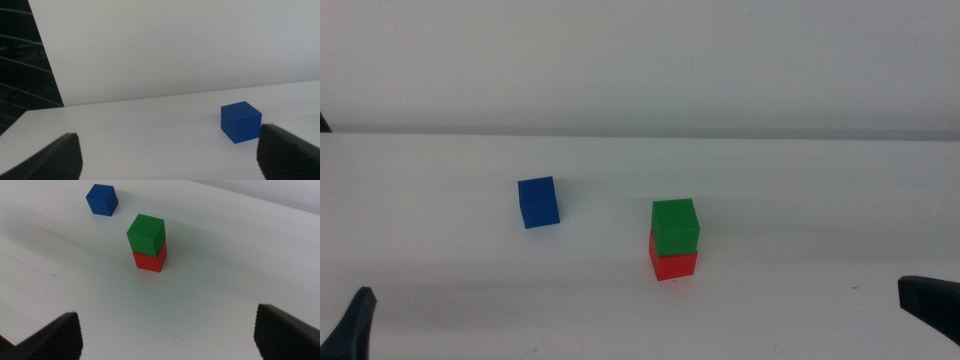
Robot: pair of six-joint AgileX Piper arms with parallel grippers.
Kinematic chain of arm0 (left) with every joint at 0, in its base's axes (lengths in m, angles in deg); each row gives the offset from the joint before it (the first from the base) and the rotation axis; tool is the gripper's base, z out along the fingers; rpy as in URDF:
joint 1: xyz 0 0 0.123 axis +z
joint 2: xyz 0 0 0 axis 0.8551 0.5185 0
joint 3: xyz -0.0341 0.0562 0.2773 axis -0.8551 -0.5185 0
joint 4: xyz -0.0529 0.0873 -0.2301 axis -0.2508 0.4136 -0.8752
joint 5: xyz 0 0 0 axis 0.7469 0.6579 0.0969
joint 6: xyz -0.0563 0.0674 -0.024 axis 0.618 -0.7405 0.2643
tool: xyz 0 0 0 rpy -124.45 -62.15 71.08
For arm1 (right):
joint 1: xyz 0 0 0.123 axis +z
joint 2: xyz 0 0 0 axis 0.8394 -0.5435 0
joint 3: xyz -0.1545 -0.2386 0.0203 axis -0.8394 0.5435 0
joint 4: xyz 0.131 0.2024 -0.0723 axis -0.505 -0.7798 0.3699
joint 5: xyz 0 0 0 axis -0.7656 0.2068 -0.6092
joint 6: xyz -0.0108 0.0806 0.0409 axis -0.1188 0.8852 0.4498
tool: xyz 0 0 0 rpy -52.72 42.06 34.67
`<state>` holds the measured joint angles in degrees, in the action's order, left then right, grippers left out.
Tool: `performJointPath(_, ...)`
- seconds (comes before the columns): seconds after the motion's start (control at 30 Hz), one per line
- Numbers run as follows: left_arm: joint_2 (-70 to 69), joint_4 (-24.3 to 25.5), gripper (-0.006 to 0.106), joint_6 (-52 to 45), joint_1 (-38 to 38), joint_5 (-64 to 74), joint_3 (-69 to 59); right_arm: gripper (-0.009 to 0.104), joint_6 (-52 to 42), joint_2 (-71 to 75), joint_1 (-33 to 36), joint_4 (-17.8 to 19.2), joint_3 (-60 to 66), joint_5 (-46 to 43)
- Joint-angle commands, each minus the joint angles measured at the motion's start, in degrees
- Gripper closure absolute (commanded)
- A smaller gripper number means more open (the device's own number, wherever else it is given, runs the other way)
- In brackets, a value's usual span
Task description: Stack red cubes first, then green, then blue cubes in a specific spot.
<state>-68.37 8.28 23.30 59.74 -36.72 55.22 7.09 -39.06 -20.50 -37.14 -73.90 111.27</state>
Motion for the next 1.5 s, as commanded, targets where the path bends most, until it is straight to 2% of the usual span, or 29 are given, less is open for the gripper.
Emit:
performJointPath(0.0, 3.33, -0.19, 0.007, 1.89, -0.09, 0.53, 2.11, 0.003, -0.6, 0.28, -0.36, 0.68, 0.14, -0.51)
performJointPath(0.07, 12.5, -0.7, 0.007, 2.19, -0.55, 6.09, 11.23, 0.003, -0.6, 0.28, -0.36, 0.68, 0.14, -0.51)
performJointPath(0.23, 42.12, -0.94, 0.007, 1.33, -1.62, 35.4, 39.47, 0.003, -0.6, 0.28, -0.36, 0.68, 0.14, -0.51)
performJointPath(0.33, 57.01, -3.1, 0.007, 1.33, -1.62, 46.26, 51.7, 0.003, -0.6, 0.28, -0.36, 0.68, 0.14, -0.51)
performJointPath(0.43, 70.79, -6.61, 0.007, -0.06, -1.99, 51.9, 61.41, 0.003, -0.6, 0.28, -0.36, 0.54, 0.14, -0.51)
performJointPath(0.53, 83.25, -6.71, 0.007, -0.76, -4.73, 52.64, 69.81, 0.003, -0.6, 0.28, -0.36, 0.54, 0.14, -0.51)
performJointPath(0.63, 92.25, -5.59, 0.007, 4.53, -7.9, 54.38, 77.67, 0.003, -0.6, 0.28, -0.36, 0.54, 0.14, -0.51)
performJointPath(0.77, 101.02, -2.11, 0.007, 9.71, -10.53, 55.72, 85.33, 0.003, -0.6, 0.28, -0.36, 0.54, 0.14, -0.51)
performJointPath(0.93, 109.78, -5.47, 0.007, 13.18, -10.79, 60.22, 94.47, 0.003, -0.6, 0.28, -0.36, 0.54, 0.14, -0.51)
performJointPath(1.1, 115.94, -2.73, 0.007, 16.83, -12.68, 64.82, 101.49, 0.003, -0.6, 0.28, -0.36, 0.54, 0.14, -0.51)
performJointPath(1.47, 123.03, 0.71, 0.007, 22.76, -14.83, 63.44, 103.56, 0.003, -0.6, 0.28, -0.36, 0.54, 0.14, -0.51)
